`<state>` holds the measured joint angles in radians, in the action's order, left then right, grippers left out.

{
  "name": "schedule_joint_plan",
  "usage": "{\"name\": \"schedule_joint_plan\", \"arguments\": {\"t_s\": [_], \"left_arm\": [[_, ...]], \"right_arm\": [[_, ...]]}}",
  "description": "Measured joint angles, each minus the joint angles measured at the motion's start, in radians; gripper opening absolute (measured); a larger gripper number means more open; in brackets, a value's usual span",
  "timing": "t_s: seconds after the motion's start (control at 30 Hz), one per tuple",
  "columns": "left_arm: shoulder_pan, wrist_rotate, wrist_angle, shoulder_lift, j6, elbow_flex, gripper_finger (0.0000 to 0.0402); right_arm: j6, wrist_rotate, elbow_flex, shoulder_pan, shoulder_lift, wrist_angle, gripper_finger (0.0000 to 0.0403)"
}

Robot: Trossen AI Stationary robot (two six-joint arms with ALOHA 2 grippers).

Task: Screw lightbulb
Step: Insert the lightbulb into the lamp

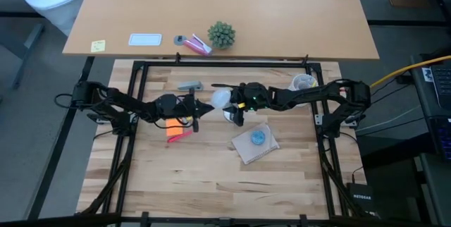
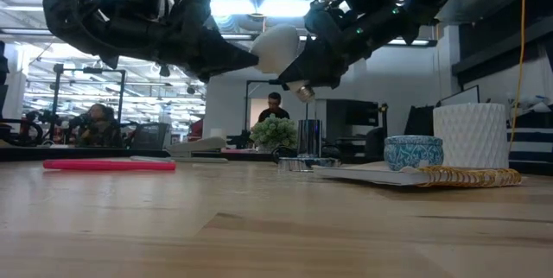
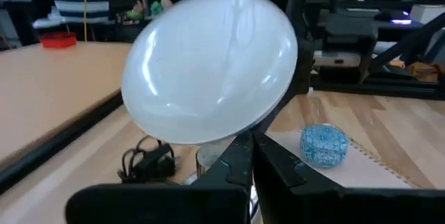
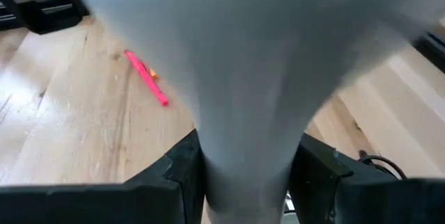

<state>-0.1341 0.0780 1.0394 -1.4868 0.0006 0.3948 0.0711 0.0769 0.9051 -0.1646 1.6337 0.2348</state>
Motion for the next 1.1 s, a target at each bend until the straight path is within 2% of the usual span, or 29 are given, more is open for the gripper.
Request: {"name": "schedule_joint_plan", "arguments": {"t_s": [0.17, 0.43, 0.57, 0.93, 1.1], "left_arm": [[0.001, 0.0, -0.022, 0.0, 0.033, 0.053, 0.0004], [0.002, 0.008, -0.171, -0.001, 0.051, 0.12, 0.0004], [0.002, 0.007, -0.161, -0.021, 0.039, 0.122, 0.0004], [0.003, -0.043, -0.111, -0.269, -0.004, 0.265, 0.0004], [0.004, -0.049, -0.121, -0.261, 0.007, 0.282, 0.0004]], "right_arm": [[0.0, -0.005, 0.0, 0.0, 0.0, -0.003, 0.0159], [-0.031, -0.074, 0.001, 0.001, -0.002, -0.059, 0.0165], [-0.037, -0.084, 0.002, 0.002, -0.002, -0.095, 0.0166], [-0.055, -0.157, 0.0, 0.001, -0.001, -0.209, 0.016], [-0.054, -0.162, 0.0, 0.0, -0.002, -0.202, 0.0165]]}}
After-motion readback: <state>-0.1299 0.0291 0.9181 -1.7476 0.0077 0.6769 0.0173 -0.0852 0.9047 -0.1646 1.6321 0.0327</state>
